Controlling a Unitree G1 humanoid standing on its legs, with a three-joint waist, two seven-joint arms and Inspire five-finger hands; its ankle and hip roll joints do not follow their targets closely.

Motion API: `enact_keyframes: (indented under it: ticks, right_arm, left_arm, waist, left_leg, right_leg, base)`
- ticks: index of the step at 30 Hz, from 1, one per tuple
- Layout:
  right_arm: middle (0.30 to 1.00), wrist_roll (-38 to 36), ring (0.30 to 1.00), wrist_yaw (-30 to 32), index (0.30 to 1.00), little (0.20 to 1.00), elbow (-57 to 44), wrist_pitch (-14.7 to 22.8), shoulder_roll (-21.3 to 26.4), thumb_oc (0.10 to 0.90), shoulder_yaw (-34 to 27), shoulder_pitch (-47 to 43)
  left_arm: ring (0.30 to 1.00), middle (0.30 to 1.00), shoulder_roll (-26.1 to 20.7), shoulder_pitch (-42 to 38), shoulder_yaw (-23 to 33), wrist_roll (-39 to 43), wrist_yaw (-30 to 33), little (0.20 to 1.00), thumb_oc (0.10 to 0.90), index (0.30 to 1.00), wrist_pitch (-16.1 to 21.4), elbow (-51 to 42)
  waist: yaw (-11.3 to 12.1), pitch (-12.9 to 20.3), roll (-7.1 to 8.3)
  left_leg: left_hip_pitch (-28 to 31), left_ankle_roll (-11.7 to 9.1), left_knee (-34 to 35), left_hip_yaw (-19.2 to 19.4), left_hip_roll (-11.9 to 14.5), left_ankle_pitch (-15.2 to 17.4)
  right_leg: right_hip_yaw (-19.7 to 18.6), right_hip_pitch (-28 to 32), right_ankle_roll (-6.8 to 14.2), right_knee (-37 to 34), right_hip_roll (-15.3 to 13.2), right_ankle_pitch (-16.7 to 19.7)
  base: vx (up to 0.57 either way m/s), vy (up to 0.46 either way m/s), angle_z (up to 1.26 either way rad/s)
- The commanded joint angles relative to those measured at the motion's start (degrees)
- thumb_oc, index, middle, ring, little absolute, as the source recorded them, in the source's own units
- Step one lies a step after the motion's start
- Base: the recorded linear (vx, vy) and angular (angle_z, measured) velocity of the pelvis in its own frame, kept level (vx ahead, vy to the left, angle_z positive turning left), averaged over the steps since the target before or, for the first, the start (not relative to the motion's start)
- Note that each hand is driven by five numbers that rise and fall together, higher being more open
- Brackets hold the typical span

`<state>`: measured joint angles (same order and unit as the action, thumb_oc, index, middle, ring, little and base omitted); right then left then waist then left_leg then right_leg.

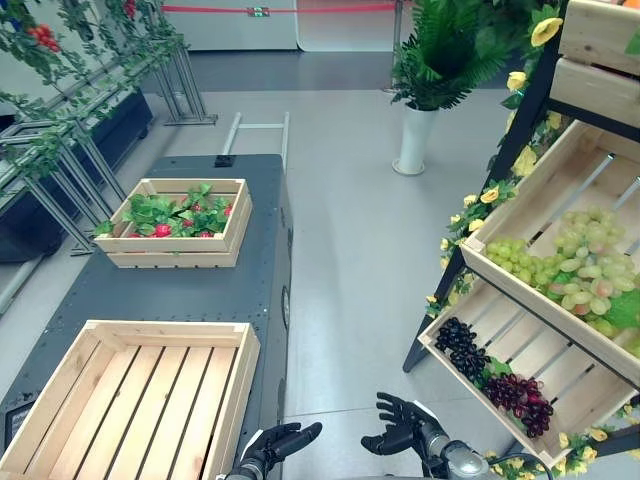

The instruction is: Pick up the fruits from the basket on one side to the basket on the other side

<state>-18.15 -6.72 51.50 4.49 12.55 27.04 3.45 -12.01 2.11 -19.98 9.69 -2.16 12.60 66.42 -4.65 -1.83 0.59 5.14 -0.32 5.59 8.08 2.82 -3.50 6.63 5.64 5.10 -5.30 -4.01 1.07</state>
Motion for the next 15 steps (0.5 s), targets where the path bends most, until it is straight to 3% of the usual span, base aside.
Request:
enact_keyframes:
  ticks: [1,6,15]
  right_arm:
    - [0.9,2.35,0.9,1.34,0.9,0.9,4.21,2.38,-0.97,0.8,-2.39,-6.35]
    - [0.9,5.58,0.9,0.32,0.9,0.9,11.49,2.44,-1.01,0.8,-3.19,-7.18]
    - [0.9,10.62,0.9,0.23,0.9,0.9,15.65,3.36,-0.21,0.8,-4.2,-7.7]
  left_arm:
    - [0.9,0.9,0.92,-5.65,-3.24,-4.4,-1.31,0.9,0.8,0.9,3.87,3.48]
    - [0.9,0.9,0.75,-6.53,-4.92,-3.76,-3.48,0.9,0.8,0.9,7.61,2.78]
    - [0.9,0.9,0.36,-7.38,-6.33,-6.3,-3.13,0.9,0.8,0.9,8.1,2.56]
  waist:
    - [1.05,-2.16,-0.99]
    - [1.63,-2.31,-1.24]
    - [2.13,-2.1,-0.74]
  left_leg:
    - [1.78,1.07,-0.59,-0.81,-3.04,7.94]
    - [1.84,1.23,-0.59,-1.91,-3.27,7.94]
    - [2.51,1.29,-0.59,-3.13,-3.38,8.18]
  right_leg:
    - [2.34,-0.09,-0.77,2.97,1.36,-4.04]
    - [2.52,0.44,-1.07,2.84,1.39,-4.37]
    - [2.43,1.46,-1.21,2.61,1.43,-4.62]
  base:
    - [0.02,0.001,0.04]
    - [0.0,0.0,0.0]
    - [0.02,0.009,0.08]
